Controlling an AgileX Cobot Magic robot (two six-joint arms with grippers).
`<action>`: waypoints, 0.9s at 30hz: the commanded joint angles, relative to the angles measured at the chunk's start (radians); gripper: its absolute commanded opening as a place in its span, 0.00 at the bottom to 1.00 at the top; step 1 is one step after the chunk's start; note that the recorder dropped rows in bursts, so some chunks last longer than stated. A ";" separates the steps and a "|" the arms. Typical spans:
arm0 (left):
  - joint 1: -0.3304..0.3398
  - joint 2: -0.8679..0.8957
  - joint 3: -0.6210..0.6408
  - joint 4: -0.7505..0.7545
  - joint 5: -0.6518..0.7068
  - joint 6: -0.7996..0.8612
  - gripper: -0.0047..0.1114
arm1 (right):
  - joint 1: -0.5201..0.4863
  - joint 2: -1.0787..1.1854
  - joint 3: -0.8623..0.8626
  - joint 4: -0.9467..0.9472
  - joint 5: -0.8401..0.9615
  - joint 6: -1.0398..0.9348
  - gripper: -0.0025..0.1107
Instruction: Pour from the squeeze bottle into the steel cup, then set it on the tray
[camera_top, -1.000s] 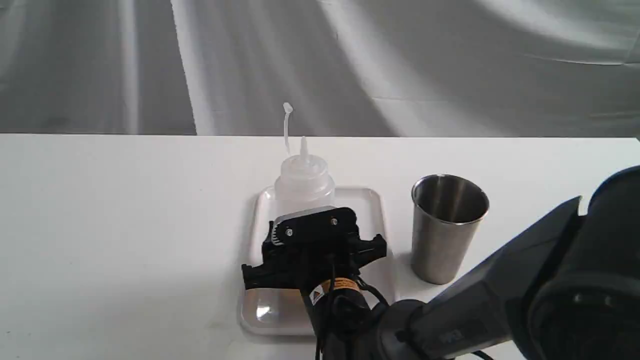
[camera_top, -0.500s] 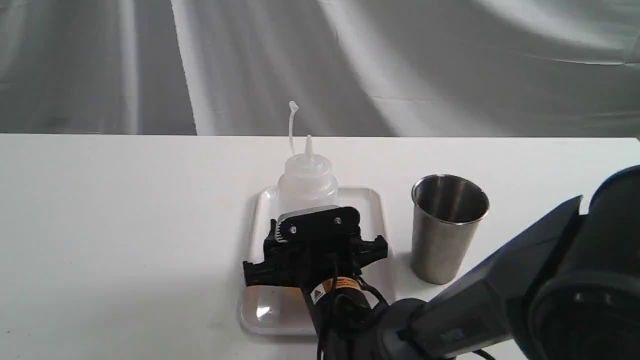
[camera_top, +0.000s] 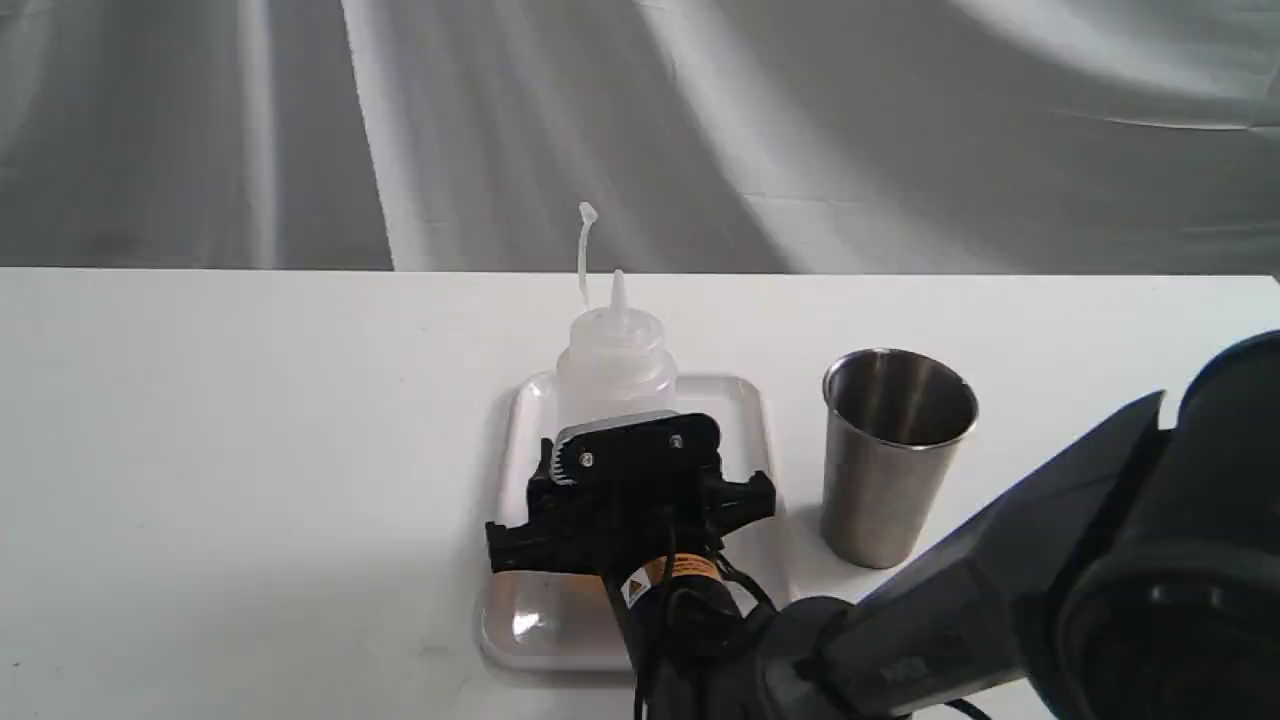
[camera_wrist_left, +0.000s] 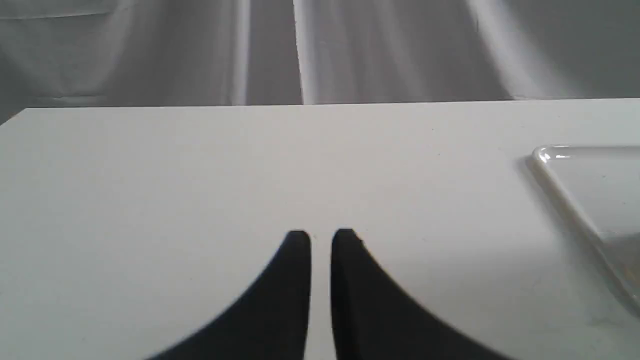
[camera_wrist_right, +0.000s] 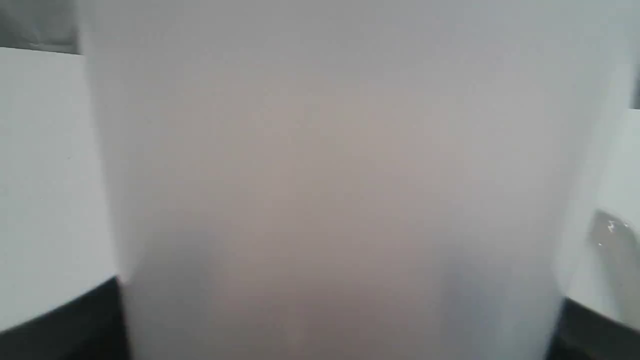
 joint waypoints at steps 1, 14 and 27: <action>-0.008 -0.003 0.004 -0.001 -0.007 -0.004 0.11 | 0.001 -0.010 -0.005 -0.015 0.000 0.002 0.02; -0.008 -0.003 0.004 -0.001 -0.007 -0.002 0.11 | 0.001 -0.010 -0.005 -0.008 0.000 0.002 0.02; -0.008 -0.003 0.004 -0.001 -0.007 -0.004 0.11 | 0.011 -0.010 -0.005 0.078 -0.013 -0.012 0.61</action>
